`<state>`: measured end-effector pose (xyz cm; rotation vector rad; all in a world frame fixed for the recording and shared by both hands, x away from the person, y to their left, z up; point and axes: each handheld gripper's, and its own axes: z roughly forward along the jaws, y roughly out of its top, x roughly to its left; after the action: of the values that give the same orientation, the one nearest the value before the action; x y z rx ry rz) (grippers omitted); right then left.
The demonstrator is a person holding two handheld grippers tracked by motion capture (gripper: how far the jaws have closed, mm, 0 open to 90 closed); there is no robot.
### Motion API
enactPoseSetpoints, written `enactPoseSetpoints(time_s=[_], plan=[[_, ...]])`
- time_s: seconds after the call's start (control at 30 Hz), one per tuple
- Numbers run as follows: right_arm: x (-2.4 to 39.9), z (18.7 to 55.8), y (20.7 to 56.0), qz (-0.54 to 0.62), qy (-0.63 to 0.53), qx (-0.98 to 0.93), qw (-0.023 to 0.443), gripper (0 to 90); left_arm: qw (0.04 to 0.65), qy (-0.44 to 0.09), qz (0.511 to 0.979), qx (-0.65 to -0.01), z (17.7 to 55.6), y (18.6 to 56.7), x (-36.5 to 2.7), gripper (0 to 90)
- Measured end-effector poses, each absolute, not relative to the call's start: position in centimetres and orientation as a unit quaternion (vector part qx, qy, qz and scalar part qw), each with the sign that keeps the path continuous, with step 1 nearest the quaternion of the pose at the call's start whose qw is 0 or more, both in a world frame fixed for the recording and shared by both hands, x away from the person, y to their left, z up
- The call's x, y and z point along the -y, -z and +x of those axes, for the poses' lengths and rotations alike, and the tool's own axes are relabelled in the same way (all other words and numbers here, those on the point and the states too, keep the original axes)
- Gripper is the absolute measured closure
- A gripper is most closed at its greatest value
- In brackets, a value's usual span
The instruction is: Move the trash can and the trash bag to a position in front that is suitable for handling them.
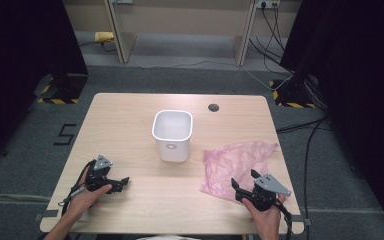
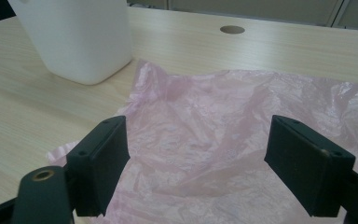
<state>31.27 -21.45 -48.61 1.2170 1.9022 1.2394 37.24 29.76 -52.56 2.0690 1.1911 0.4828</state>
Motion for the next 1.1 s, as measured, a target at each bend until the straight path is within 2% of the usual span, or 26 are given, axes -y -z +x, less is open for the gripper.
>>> enactPoseSetpoints(time_s=[0.77, 0.8, 0.97, 1.03, 1.07, 1.1], plan=[[20.9, 31.5, 48.4, 0.447, -0.467, -0.711, 0.276, 21.4, 0.343, -0.184, 0.800, -0.457, 37.3, 52.4, -29.8, 0.3], [20.7, 31.6, 48.3, 0.446, -0.468, -0.711, 0.276, 21.4, 0.344, -0.185, 0.798, -0.459, 37.3, 52.4, -29.8, 3.9], [20.4, 31.9, 47.9, 0.446, -0.472, -0.709, 0.276, 21.4, 0.346, -0.186, 0.795, -0.463, 37.2, 52.2, -29.7, 8.4], [20.2, 32.0, 47.6, 0.444, -0.471, -0.709, 0.279, 21.4, 0.349, -0.189, 0.792, -0.464, 37.2, 52.0, -29.6, 17.9], [20.0, 32.1, 47.4, 0.440, -0.470, -0.712, 0.281, 21.4, 0.355, -0.188, 0.790, -0.464, 37.2, 51.8, -29.4, 13.5], [20.0, 32.1, 47.4, 0.440, -0.470, -0.712, 0.281, 21.4, 0.355, -0.188, 0.790, -0.464, 37.2, 51.8, -29.4, 16.4]])
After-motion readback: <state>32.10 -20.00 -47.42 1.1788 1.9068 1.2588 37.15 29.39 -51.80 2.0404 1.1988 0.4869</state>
